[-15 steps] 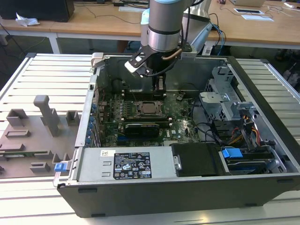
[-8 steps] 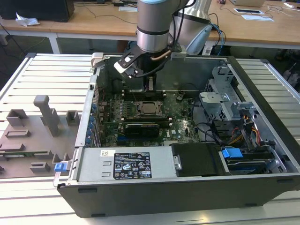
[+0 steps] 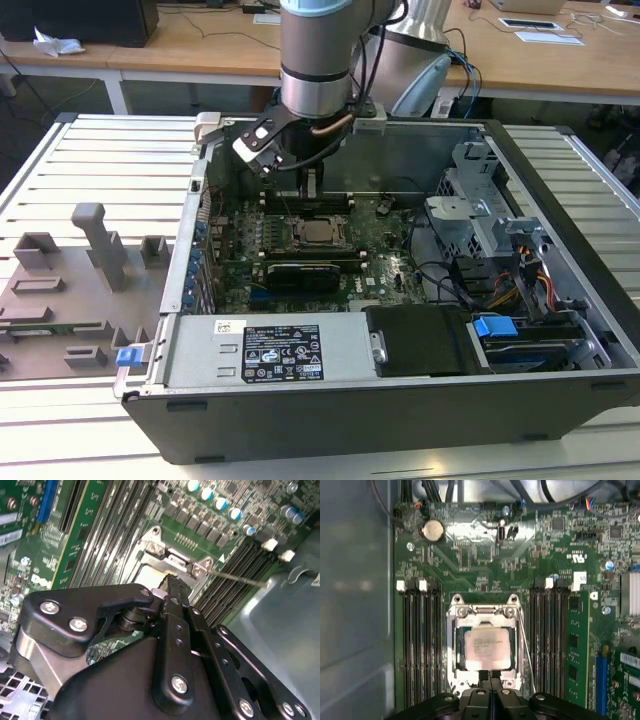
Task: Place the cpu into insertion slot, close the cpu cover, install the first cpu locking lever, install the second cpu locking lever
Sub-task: 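Close the cpu cover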
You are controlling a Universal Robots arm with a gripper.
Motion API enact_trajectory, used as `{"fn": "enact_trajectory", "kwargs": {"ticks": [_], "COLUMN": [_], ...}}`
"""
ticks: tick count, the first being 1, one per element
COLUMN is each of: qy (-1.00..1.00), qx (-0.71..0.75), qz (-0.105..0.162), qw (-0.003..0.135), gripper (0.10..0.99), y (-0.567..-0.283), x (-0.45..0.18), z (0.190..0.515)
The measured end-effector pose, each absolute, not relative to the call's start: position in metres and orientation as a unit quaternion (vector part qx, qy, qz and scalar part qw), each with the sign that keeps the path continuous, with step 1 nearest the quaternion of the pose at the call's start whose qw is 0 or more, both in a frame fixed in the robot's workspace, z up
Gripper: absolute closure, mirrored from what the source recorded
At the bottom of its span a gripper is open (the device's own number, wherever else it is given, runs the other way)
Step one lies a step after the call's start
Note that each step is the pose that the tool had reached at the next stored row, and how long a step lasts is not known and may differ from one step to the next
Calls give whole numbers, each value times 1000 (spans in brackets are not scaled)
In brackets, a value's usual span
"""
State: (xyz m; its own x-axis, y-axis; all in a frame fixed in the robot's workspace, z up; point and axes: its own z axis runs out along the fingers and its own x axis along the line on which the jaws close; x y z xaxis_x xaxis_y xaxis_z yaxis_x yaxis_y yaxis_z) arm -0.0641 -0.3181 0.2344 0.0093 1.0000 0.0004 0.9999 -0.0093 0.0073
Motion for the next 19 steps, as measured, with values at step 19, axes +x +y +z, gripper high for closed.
{"fn": "enact_trajectory", "kwargs": {"ticks": [19], "qy": [704], "qx": [710], "qz": [4], "qw": [2], "gripper": [980], "y": [-318], "x": [-67], "z": [205]}}
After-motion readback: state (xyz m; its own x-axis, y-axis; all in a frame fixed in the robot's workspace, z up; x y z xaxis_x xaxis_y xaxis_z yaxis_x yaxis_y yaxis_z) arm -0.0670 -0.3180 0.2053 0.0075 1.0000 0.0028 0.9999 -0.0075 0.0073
